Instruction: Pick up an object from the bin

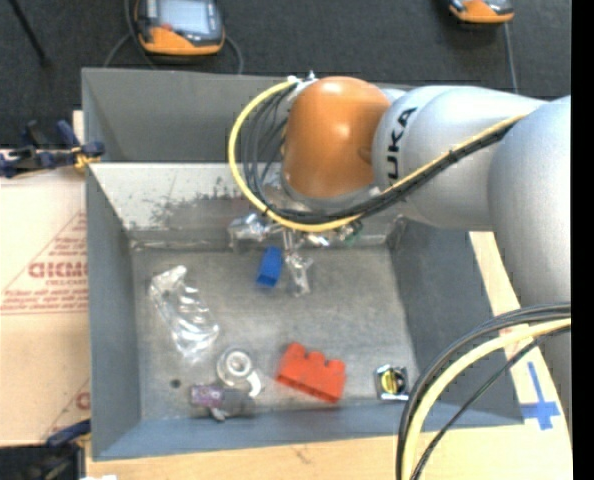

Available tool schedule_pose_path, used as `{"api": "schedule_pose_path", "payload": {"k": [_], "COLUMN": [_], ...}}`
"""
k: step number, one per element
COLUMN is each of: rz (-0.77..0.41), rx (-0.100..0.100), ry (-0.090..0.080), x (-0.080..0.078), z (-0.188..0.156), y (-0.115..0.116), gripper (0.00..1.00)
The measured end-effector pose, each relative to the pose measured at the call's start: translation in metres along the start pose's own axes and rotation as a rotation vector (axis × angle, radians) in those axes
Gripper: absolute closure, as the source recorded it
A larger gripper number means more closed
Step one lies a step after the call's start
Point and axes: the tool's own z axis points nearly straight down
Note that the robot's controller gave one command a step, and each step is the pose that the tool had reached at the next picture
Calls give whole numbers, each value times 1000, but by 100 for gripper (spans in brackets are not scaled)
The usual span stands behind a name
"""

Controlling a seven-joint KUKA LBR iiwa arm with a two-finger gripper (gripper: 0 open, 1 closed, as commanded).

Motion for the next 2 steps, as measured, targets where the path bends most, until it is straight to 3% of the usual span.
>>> {"api": "schedule_pose_path", "payload": {"k": [1, 2], "rz": [-92, -148], "rx": [0, -1], "ry": [0, 1], "x": [10, 3], "z": [-6, 32], "y": [-12, -8], "gripper": [0, 0]}}
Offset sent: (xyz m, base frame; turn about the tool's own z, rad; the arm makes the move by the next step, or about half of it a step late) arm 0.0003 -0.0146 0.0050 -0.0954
